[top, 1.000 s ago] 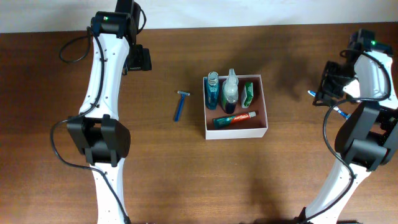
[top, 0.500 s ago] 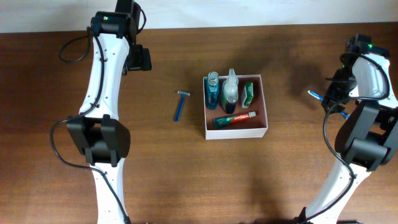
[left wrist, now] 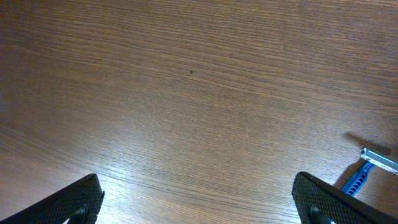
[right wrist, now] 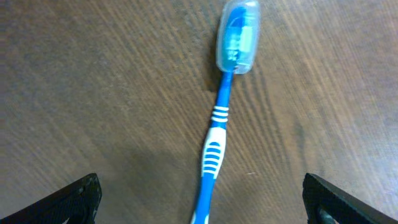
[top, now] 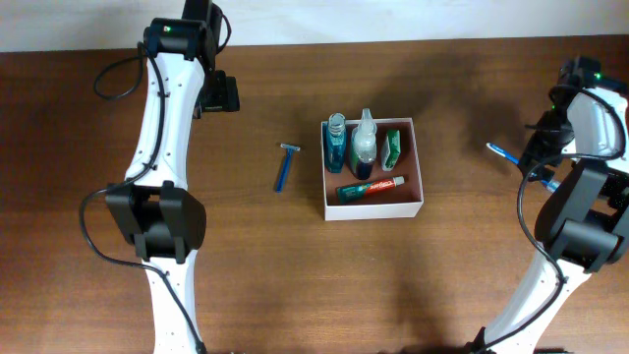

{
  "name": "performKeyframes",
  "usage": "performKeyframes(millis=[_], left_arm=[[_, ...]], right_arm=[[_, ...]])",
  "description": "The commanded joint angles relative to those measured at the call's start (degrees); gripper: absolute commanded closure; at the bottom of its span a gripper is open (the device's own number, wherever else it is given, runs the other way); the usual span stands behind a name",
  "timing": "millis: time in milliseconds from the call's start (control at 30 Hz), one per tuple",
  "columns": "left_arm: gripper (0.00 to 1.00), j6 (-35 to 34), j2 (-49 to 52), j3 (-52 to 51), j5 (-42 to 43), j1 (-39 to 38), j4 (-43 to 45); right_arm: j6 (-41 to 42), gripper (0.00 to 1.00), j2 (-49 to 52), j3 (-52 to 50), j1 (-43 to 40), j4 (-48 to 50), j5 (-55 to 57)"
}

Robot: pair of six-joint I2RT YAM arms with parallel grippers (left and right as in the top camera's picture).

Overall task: Pack container
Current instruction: 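Move the right gripper over the blue toothbrush, then lower the right gripper onto the toothbrush handle and close it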

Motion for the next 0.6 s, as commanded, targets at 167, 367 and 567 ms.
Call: performKeyframes(millis=[167, 367, 567], left_arm=[[0.00, 0.68, -0.55, -0.13, 0.44, 0.24, -0.09], [0.01, 0.68, -0.55, -0.13, 0.44, 0.24, -0.02], [0.01, 0.68, -0.55, -0.13, 0.46, 0.24, 0.15]], right_arm=[[0.09, 0.01, 4.74, -0.76, -0.15, 0.37, -1.49], [0.09, 0.01, 5.99, -0.79, -0.09, 1.25, -1.99], [0.11, 0.01, 7.21, -0.79, 0.02, 1.25, -2.27]])
